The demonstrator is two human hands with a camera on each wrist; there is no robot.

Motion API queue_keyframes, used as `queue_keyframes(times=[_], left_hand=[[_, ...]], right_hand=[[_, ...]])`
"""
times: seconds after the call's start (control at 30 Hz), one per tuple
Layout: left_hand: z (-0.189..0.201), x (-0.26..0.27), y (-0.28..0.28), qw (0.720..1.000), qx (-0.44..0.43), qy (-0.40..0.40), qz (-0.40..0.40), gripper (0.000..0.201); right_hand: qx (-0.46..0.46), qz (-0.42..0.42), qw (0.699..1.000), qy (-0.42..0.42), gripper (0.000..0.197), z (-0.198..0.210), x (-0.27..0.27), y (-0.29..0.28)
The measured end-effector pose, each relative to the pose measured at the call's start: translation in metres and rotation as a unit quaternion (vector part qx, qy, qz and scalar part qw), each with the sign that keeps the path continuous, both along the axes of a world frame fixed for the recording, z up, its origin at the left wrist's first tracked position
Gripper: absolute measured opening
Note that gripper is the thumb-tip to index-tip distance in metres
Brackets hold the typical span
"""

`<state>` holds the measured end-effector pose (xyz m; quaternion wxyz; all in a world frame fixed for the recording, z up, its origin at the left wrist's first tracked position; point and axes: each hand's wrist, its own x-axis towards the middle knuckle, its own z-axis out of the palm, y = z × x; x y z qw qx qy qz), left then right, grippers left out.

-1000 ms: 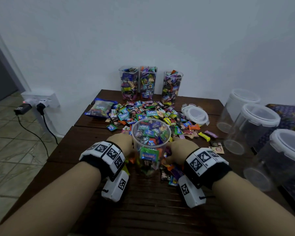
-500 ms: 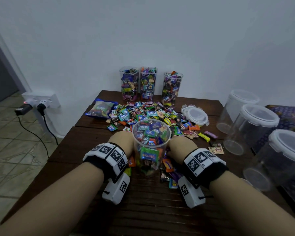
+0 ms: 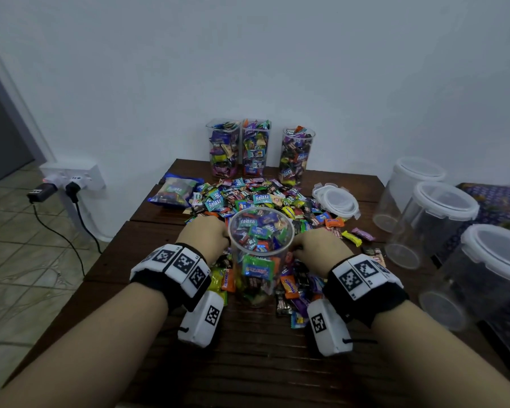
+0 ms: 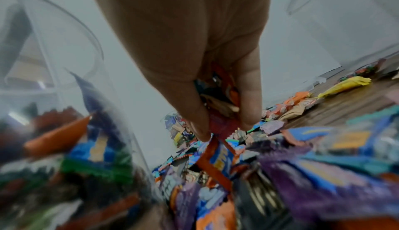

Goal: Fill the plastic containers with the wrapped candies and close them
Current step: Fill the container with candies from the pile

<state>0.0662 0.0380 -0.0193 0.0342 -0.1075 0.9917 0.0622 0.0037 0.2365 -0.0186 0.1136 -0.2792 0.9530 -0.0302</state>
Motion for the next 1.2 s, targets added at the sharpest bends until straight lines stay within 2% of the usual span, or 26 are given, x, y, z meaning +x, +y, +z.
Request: queue_keyframes(times=[0.07, 0.23, 0.37, 0.47, 0.57, 0.63, 0.73, 0.83, 0.97, 1.2], left_hand=[[0.003, 0.002, -0.002, 0.999, 0.016, 0.038, 0.009, 0.022], [0.008, 0.007, -0.009, 0.982, 0.123, 0.135, 0.05, 0.017], [0.022, 0.014, -0.011, 0.961, 0.182, 0.196, 0.074, 0.017], [0.031, 0.02, -0.011, 0.941, 0.207, 0.253, 0.082, 0.016], [0.039, 0.026, -0.008, 0.923, 0.238, 0.295, 0.072, 0.01], [0.046, 0.029, -0.005, 0.909, 0.268, 0.313, 0.069, 0.009], [0.052, 0.033, -0.002, 0.883, 0.318, 0.338, 0.066, 0.01], [0.058, 0.036, 0.003, 0.871, 0.343, 0.349, 0.052, 0.017], [0.061, 0.037, 0.008, 0.861, 0.363, 0.354, 0.044, 0.011], [0.062, 0.038, 0.014, 0.852, 0.388, 0.349, 0.039, 0.022]], right_hand=[[-0.024, -0.008, 1.0, 0.009, 0.03, 0.003, 0.0, 0.002], [-0.093, -0.023, 0.995, 0.03, 0.028, 0.015, 0.003, 0.008], [-0.197, -0.048, 0.978, 0.052, 0.024, 0.031, 0.005, 0.011], [-0.3, -0.041, 0.948, 0.102, 0.021, 0.047, 0.012, 0.009], [-0.419, -0.022, 0.902, 0.101, 0.02, 0.061, 0.028, 0.003], [-0.455, 0.004, 0.885, 0.1, 0.02, 0.065, 0.04, -0.004], [-0.455, 0.048, 0.884, 0.095, 0.021, 0.059, 0.051, -0.013], [-0.433, 0.066, 0.892, 0.107, 0.022, 0.051, 0.056, -0.021], [-0.401, 0.076, 0.905, 0.12, 0.024, 0.041, 0.059, -0.028], [-0.427, 0.081, 0.893, 0.115, 0.027, 0.032, 0.058, -0.03]])
